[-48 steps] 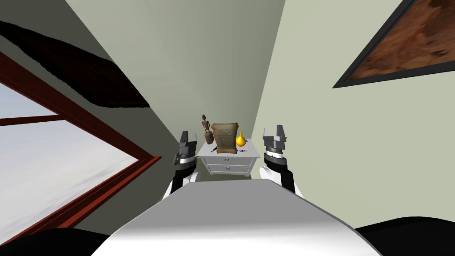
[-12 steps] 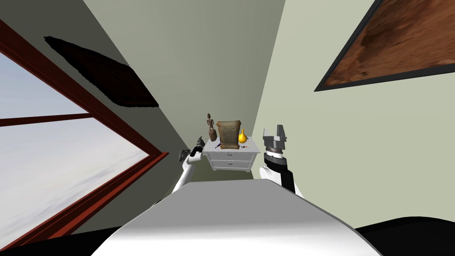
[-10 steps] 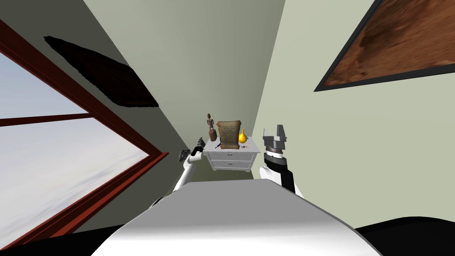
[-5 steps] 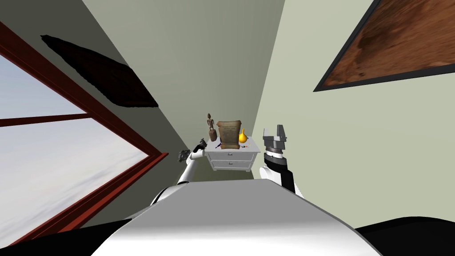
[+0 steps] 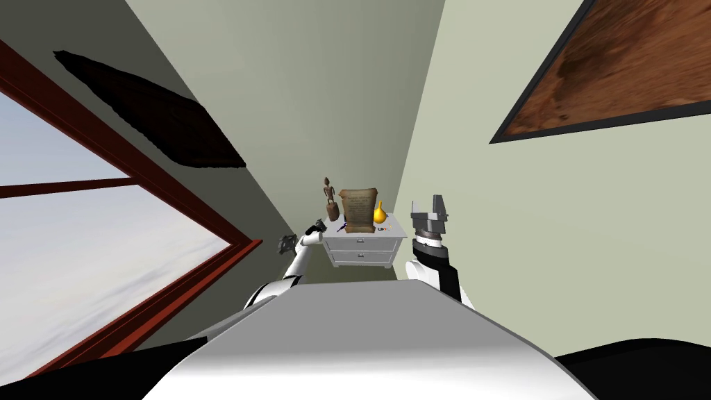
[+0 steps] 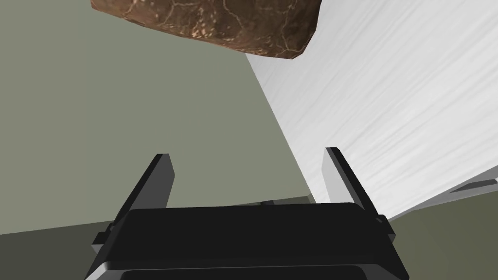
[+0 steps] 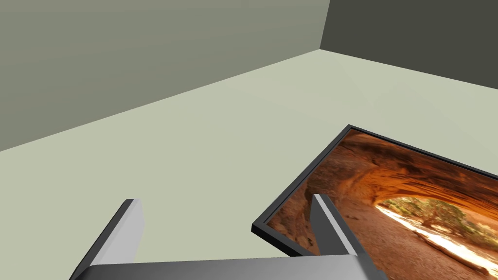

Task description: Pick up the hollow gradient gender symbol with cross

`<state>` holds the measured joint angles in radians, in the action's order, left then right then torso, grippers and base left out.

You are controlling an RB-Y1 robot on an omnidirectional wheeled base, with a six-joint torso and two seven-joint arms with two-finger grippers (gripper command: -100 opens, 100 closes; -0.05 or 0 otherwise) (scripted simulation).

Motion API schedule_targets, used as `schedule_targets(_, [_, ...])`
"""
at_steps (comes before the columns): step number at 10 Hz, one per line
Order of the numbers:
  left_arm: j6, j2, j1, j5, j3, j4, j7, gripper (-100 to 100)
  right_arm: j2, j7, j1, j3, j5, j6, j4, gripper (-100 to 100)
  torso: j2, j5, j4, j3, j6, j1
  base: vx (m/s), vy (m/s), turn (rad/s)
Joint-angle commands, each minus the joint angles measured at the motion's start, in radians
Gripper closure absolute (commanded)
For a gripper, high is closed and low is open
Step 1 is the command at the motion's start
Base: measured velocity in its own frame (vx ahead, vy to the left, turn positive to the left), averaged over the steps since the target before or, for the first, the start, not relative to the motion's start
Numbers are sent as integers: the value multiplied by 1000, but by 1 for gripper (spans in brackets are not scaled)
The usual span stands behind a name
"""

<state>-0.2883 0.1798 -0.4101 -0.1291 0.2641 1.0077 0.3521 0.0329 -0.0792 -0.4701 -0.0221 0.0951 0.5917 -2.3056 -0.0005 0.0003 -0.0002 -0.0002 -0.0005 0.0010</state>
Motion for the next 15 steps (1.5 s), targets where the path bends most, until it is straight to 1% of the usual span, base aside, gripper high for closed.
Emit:
schedule_targets(1, [-1, 4, -14, -4, 0, -36, 2, -100, 0, 0, 0, 0, 0, 0, 0, 0, 0, 0, 0, 0, 0, 0, 3, 9, 5])
schedule_targets(2, [-42, -1, -50, -16, 5, -72, 10, -100, 0, 0, 0, 0, 0, 0, 0, 0, 0, 0, 0, 0, 0, -1, 3, 13, -12])
schedule_targets(3, [-42, -1, -50, -16, 5, -89, 10, -100, 0, 0, 0, 0, 0, 0, 0, 0, 0, 0, 0, 0, 0, -1, 5, 15, -22])
schedule_targets(4, [-82, -7, -85, -26, 9, -116, 18, -100, 0, 0, 0, 0, 0, 0, 0, 0, 0, 0, 0, 0, 0, -1, 5, 22, -31])
schedule_targets(6, [-82, -7, -85, -26, 9, -139, 18, -100, 0, 0, 0, 0, 0, 0, 0, 0, 0, 0, 0, 0, 0, 0, 4, 15, -9])
schedule_targets(7, [-121, -12, -117, -37, 13, -175, 24, -100, 0, 0, 0, 0, 0, 0, 0, 0, 0, 0, 0, 0, 0, -1, 8, 11, -22])
schedule_targets(8, [-121, -12, -117, -37, 13, -187, 24, -100, 0, 0, 0, 0, 0, 0, 0, 0, 0, 0, 0, 0, 0, -1, 8, 15, -20])
schedule_targets(9, [-158, -16, -147, -47, 15, -232, 28, -100, 0, 0, 0, 0, 0, 0, 0, 0, 0, 0, 0, 0, 0, 0, 10, 19, -25])
schedule_targets(10, [-158, -16, -147, -47, 15, -232, 28, -100, 0, 0, 0, 0, 0, 0, 0, 0, 0, 0, 0, 0, 0, 0, 9, 16, -23])
schedule_targets(12, [-216, -24, -201, -66, 17, -312, 34, -100, 0, 0, 0, 0, 0, 0, 0, 0, 0, 0, 0, 0, 0, 0, 14, 23, -38])
schedule_targets(13, [-225, -24, -201, -66, 17, -312, 34, -100, 0, 0, 0, 0, 0, 0, 0, 0, -1, 0, 0, 0, 0, 0, 15, 19, -19])
schedule_targets(15, [-283, -30, -245, -82, 17, -374, 35, -100, 0, 0, 0, 0, 0, 0, 0, 0, -1, 0, 0, 0, 0, -1, 18, 17, -34])
